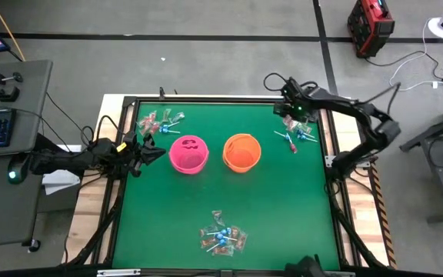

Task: Sort candy by brand, put in halloween buckets
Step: Put the red gummy into the orange bucket

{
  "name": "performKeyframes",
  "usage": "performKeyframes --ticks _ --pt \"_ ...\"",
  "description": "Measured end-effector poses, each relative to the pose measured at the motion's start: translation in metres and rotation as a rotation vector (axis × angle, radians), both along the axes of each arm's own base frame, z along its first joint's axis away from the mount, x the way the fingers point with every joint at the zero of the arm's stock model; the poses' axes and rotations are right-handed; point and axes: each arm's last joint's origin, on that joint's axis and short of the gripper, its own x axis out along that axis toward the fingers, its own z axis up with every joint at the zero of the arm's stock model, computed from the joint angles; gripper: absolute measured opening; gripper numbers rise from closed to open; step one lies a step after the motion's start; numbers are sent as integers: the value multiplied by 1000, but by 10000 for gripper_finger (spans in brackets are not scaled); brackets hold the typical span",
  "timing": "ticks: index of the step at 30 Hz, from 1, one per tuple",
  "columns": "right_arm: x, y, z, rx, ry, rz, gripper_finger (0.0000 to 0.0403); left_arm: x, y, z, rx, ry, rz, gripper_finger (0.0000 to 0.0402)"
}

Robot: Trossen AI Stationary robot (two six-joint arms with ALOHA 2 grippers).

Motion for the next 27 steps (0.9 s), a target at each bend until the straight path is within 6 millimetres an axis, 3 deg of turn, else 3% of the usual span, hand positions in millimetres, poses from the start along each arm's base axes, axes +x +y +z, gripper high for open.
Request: performKeyframes --ticks 12,20,27 --pt "-2 -25 -28 4 13 -53 206 0 0 0 0 -1 0 1" --pt "-3 -29 -34 6 26 -32 180 0 0 0 0 0 0 1" --pt "-4 -28 -34 5 52 42 96 0 0 0 0 0 0 1"
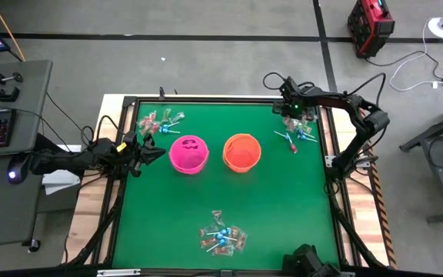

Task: Sort candy by brand, put in halloween buckets
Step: Put the red gummy into the orange bucket

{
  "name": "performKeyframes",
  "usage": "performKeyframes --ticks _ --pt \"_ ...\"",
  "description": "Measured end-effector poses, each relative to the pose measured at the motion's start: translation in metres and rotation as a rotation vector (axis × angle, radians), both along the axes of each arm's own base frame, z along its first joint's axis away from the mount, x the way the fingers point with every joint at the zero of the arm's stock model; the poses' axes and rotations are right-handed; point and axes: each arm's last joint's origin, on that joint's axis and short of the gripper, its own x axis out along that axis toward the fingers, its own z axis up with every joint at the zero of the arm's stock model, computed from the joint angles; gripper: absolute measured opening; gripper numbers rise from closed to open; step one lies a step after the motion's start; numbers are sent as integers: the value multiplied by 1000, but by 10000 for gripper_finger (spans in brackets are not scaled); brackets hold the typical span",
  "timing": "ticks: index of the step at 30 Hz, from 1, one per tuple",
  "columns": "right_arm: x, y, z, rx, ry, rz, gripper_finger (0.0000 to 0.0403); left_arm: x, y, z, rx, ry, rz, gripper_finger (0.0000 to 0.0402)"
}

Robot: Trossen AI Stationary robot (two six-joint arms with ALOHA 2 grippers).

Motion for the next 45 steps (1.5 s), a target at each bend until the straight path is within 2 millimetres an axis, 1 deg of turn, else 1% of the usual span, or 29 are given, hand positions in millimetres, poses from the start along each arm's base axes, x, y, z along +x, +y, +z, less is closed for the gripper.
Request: performKeyframes --ticks 3,5,8,11,14,19,21,23,25,28,31,35,37,39,41,45 --pt "0 0 0 2 14 39 36 0 0 0 0 0 0 1" --pt "0 0 0 0 21 64 10 0 0 0 0 0 0 1" --pt "1 2 0 -3 28 101 13 0 0 0 0 0 0 1" --pt "6 6 6 -27 22 160 4 0 0 0 0 0 0 1" --pt "10 11 19 -78 -3 210 3 0 0 0 0 0 0 1" --pt "17 27 49 -179 -78 290 1 0 0 0 0 0 0 1" --pt "23 37 64 -222 -144 374 1 0 0 0 0 0 0 1" --pt "31 53 80 -262 -235 499 0 0 0 0 0 0 0 1" --pt "41 74 96 -297 -331 619 0 0 0 0 0 0 0 1" --pt "56 112 115 -320 -443 798 0 0 0 0 0 0 0 1" --pt "70 151 122 -283 -523 936 0 0 0 0 0 0 0 1" --pt "87 194 121 -241 -571 1030 0 0 0 0 0 0 0 1" --pt "94 207 118 -262 -567 1049 0 0 0 0 0 1 0 1" --pt "101 213 115 -294 -554 1046 0 0 0 0 0 0 0 1" --pt "106 214 109 -311 -523 1044 0 0 0 0 0 0 0 1" --pt "117 212 94 -271 -492 1000 3 0 0 0 0 0 0 1"
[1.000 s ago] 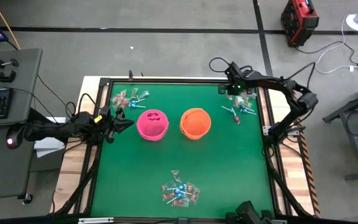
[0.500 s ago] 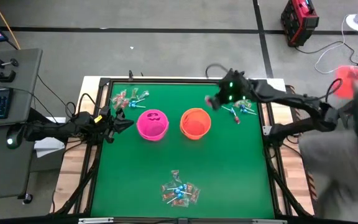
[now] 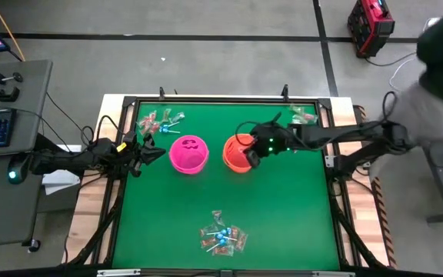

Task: Sort candy by brand, put in halloween buckets
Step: Put the red gummy into the orange bucket, then put the green gummy into the orange bucket

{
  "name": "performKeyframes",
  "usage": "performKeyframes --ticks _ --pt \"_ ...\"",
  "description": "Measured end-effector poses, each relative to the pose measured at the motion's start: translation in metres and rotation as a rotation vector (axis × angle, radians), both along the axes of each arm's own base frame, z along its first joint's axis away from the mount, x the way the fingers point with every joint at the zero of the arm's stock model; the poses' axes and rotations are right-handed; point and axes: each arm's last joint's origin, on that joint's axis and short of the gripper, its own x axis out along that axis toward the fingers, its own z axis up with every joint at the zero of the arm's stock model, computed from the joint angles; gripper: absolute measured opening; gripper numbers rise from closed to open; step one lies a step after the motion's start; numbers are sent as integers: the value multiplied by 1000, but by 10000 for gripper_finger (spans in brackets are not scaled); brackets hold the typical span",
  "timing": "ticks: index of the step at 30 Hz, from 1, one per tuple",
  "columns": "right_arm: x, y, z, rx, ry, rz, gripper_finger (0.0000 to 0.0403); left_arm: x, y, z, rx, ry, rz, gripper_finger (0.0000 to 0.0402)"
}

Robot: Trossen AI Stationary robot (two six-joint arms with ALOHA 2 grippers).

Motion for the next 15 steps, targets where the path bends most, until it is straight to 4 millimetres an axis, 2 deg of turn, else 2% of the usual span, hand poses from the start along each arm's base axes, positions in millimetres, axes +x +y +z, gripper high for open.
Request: performKeyframes --ticks 4,10,13,15 --pt "6 -1 -12 8 48 29 39 0 0 0 0 0 0 1" --pt "4 -2 -10 -72 47 77 149 0 0 0 0 0 0 1" --pt "6 -3 2 -100 51 104 200 0 0 0 0 0 0 1" --pt "11 -7 20 -125 14 121 222 0 0 0 0 0 0 1"
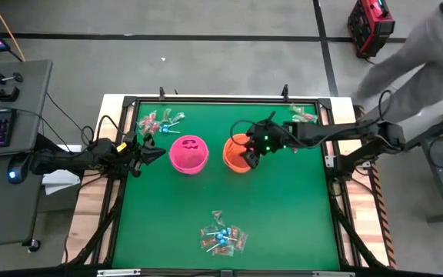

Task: Sort candy by brand, put in halloween buckets
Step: Put the green gummy into the orange bucket

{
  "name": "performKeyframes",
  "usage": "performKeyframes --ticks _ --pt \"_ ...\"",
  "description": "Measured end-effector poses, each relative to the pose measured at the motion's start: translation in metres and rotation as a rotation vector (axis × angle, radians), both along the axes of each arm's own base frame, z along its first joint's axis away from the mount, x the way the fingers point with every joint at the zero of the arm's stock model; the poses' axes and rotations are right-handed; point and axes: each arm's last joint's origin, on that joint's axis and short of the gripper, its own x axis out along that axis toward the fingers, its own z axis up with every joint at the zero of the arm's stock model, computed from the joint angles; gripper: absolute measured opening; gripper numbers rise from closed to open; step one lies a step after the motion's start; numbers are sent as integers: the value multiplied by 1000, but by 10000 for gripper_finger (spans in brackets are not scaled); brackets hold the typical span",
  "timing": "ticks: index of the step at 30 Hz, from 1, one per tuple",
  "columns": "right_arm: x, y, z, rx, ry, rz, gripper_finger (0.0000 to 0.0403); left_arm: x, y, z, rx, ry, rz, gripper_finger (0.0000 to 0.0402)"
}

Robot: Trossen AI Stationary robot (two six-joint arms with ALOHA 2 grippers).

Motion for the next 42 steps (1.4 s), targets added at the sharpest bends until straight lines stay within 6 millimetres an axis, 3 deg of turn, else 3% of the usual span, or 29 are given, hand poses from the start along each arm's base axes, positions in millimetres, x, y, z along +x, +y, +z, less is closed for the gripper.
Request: performKeyframes --ticks 9,12,14,17,20,24,29,33,37,42 --pt "5 -31 107 -230 -231 -26 236 -1 2 2 -83 -32 64 1" --pt "0 -40 130 -278 -261 -71 236 -3 4 8 -227 -115 73 1" --pt "-4 -44 138 -292 -268 -88 236 -6 8 15 -300 -206 188 1" --pt "-7 -51 142 -300 -267 -110 236 -7 12 33 -283 -229 292 1" --pt "-9 -58 139 -306 -250 -157 236 -2 20 59 -283 -102 342 5" --pt "-11 -67 134 -309 -229 -189 236 10 37 91 -281 292 443 37" --pt "-12 -70 133 -310 -229 -198 236 24 80 103 -274 787 600 98" --pt "-12 -70 132 -308 -225 -197 236 43 125 91 -326 973 541 146" --pt "-14 -70 129 -287 -185 -235 236 54 164 57 -371 1189 530 182" --pt "-19 -70 122 -251 -107 -302 236 60 198 20 -469 1337 594 203"
